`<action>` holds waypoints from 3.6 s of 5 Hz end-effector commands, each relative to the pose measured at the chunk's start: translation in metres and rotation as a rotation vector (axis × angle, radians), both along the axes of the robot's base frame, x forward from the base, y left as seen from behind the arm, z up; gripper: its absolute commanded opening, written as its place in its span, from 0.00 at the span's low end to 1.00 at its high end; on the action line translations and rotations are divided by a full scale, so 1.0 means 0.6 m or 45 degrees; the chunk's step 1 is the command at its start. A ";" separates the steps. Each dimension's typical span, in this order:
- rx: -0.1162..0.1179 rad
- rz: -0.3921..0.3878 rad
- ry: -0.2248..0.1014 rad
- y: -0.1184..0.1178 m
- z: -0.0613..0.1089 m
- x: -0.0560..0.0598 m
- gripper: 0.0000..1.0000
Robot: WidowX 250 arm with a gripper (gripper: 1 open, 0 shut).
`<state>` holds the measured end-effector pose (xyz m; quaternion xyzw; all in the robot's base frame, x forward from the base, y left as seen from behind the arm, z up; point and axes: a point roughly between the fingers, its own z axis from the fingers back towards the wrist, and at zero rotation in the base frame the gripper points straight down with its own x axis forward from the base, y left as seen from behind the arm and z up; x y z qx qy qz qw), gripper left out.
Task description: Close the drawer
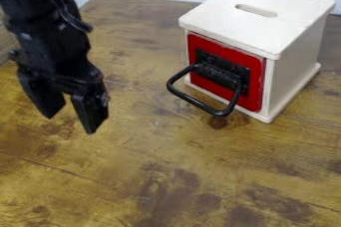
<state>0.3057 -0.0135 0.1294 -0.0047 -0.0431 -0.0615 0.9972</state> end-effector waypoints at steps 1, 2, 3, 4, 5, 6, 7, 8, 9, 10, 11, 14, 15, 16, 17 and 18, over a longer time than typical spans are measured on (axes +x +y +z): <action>-0.004 -0.064 -0.107 0.006 0.021 0.023 1.00; -0.006 -0.113 -0.100 0.010 0.018 0.029 1.00; 0.003 -0.055 -0.103 0.029 0.019 0.018 1.00; 0.012 0.029 -0.103 0.043 0.028 0.003 1.00; 0.009 0.037 -0.096 0.041 0.011 0.006 1.00; 0.006 0.033 -0.078 0.039 -0.003 0.010 1.00; 0.007 0.082 -0.073 0.034 0.014 0.011 1.00; 0.014 0.107 -0.108 0.032 0.038 0.015 1.00; 0.012 0.154 -0.130 0.032 0.020 0.033 1.00; 0.012 0.200 -0.104 0.038 -0.003 0.044 1.00; 0.007 0.146 -0.115 0.039 -0.015 0.046 1.00; 0.000 0.048 -0.088 0.036 0.013 0.022 1.00; 0.006 0.007 -0.135 0.037 0.055 0.028 1.00; 0.004 -0.027 -0.135 0.033 0.055 0.030 1.00; 0.002 -0.066 -0.129 0.052 0.025 0.028 1.00; -0.004 -0.100 -0.082 0.072 -0.008 0.022 1.00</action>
